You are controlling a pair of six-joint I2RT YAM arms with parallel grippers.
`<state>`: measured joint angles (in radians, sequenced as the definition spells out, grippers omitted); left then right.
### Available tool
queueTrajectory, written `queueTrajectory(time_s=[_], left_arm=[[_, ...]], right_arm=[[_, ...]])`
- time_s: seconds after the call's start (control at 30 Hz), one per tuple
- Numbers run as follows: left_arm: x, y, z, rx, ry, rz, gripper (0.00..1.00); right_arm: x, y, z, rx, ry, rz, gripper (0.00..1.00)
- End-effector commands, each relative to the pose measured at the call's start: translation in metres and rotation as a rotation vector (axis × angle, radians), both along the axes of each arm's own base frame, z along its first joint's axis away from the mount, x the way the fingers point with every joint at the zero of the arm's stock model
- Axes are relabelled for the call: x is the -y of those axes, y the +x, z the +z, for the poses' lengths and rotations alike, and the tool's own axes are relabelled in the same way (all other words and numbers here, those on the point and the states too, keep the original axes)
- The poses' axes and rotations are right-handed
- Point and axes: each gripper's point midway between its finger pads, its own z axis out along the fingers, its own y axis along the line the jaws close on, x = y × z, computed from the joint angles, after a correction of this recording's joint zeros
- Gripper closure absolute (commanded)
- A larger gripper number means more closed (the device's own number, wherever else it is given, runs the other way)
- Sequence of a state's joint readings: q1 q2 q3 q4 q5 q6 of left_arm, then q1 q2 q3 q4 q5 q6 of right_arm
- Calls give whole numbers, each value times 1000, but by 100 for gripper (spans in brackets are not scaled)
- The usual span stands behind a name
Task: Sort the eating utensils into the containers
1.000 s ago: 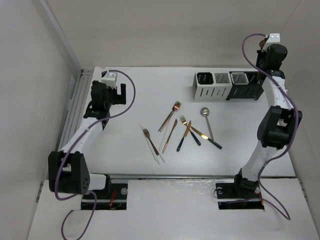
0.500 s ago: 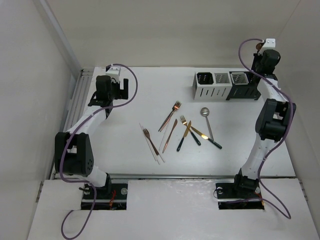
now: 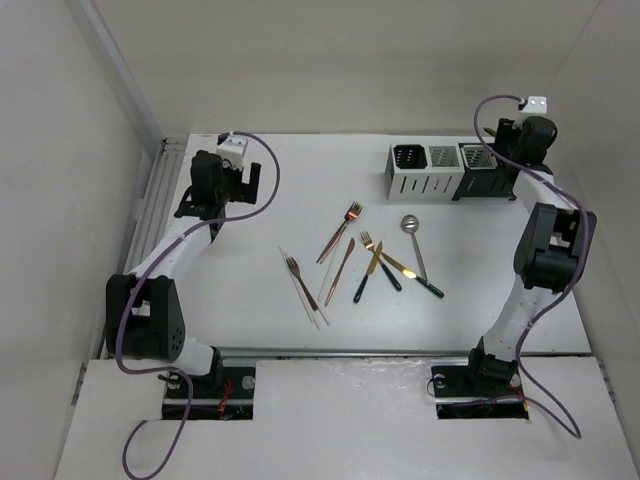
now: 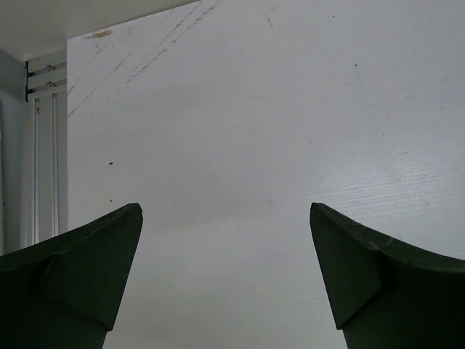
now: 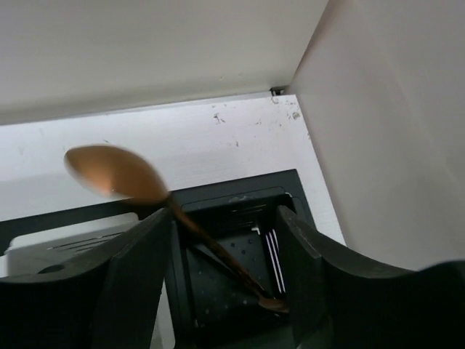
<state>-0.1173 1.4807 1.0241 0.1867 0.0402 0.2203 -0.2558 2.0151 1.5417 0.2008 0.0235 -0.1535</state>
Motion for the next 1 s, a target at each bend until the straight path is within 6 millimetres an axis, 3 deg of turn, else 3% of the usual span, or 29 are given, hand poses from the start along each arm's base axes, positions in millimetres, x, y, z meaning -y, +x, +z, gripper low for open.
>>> queueTrajectory(time_s=[0.0, 0.03, 0.07, 0.13, 0.17, 0.2, 0.23, 0.27, 0.3, 0.33, 0.37, 0.4, 0.43, 0.5, 0.53, 0.63, 0.8, 0.9, 0.97], left_arm=[[8, -15, 34, 97, 71, -91, 0], [7, -15, 39, 115, 117, -118, 0], [6, -19, 45, 124, 135, -125, 0], [6, -23, 46, 117, 127, -122, 0], [8, -22, 51, 113, 72, -101, 0], [11, -27, 47, 73, 42, -102, 0], [20, -32, 48, 33, -4, -137, 0], [27, -33, 54, 42, -20, -174, 0], [34, -41, 43, -12, -35, -214, 0], [38, -47, 45, -15, -53, -247, 0], [48, -56, 36, -38, -81, -306, 0], [50, -62, 31, -48, -89, -323, 0], [51, -68, 32, -43, -93, -333, 3], [48, -78, 14, -80, -98, -311, 9], [46, -79, 9, -92, -93, -299, 13], [37, -83, 2, -96, -80, -234, 13], [32, -85, 4, -36, -42, -182, 11], [29, -89, 1, -27, -29, -162, 10], [27, -90, 2, -19, -34, -144, 10]], right_arm=[[1, -17, 95, 192, -52, -14, 35], [-7, -21, 100, 192, -53, -11, 0], [-14, -31, 120, 214, -59, -13, 0], [-35, -40, 129, 190, -61, -29, 0], [-46, -48, 121, 114, -63, -29, 0], [-57, -57, 126, 90, -78, -25, 0], [-82, -69, 113, 8, -91, -10, 0], [-94, -74, 98, -51, -95, 1, 0], [-109, -83, 92, -89, -95, 32, 0], [-124, -89, 75, -153, -93, 70, 0], [-155, -97, 64, -198, -53, 172, 0], [-168, -116, 35, -308, -20, 220, 3], [-178, -127, 24, -348, 29, 242, 5], [-193, -155, -14, -465, 100, 276, 12], [-194, -169, -23, -503, 127, 272, 19], [-198, -198, -59, -601, 187, 257, 27], [-217, -219, -109, -778, 182, 285, 33], [-232, -224, -128, -837, 157, 324, 36], [-247, -225, -128, -842, 140, 362, 36]])
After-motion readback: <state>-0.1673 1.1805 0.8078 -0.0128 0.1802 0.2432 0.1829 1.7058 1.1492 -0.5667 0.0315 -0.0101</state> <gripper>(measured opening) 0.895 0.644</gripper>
